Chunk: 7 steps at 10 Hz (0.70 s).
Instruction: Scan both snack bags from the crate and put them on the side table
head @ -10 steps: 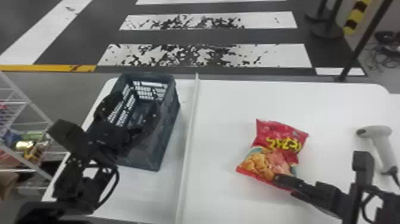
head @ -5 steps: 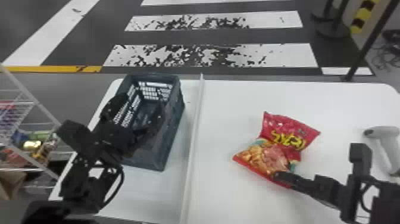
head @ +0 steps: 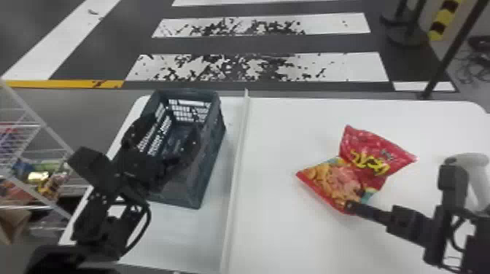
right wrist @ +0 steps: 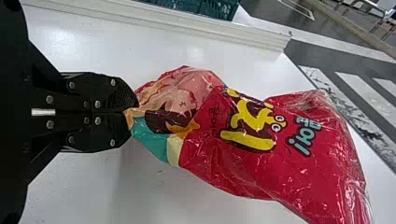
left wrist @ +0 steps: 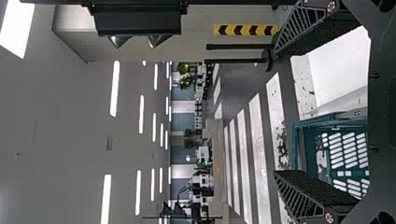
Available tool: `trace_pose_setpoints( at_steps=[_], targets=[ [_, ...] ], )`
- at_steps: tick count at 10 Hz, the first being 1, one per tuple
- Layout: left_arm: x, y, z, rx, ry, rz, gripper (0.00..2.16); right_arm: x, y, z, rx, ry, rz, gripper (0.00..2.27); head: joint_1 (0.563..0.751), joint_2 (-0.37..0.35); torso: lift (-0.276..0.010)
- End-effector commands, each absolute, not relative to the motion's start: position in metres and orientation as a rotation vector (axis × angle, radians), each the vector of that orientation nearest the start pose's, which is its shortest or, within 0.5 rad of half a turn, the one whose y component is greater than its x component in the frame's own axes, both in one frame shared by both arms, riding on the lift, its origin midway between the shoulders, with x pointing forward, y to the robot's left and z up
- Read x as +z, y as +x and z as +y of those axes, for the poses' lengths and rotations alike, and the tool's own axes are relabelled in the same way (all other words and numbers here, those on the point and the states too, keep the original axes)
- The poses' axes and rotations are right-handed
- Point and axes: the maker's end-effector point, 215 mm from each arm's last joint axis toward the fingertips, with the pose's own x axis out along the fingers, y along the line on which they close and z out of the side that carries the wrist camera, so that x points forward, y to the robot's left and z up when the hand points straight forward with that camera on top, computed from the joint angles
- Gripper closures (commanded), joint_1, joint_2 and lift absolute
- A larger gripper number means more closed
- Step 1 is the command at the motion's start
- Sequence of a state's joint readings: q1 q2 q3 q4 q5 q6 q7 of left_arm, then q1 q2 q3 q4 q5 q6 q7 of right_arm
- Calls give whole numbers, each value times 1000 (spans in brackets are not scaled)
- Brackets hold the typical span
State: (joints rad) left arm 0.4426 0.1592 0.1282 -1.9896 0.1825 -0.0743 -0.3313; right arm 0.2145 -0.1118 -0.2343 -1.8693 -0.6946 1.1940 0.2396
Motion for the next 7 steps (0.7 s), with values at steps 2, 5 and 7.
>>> trace_pose_setpoints(
  at_steps=[2, 5, 7],
  targets=[
    [-309, 455, 246, -281, 29, -61, 90, -468, 414, -203, 311, 437, 829, 2256, 695, 95, -87],
    [-307, 454, 249, -280, 36, -61, 90, -444, 443, -263, 105, -147, 759, 2256, 695, 29, -87],
    [-307, 454, 250, -280, 39, -61, 90, -423, 458, -285, -13, -490, 674, 2256, 695, -25, -87]
  ],
)
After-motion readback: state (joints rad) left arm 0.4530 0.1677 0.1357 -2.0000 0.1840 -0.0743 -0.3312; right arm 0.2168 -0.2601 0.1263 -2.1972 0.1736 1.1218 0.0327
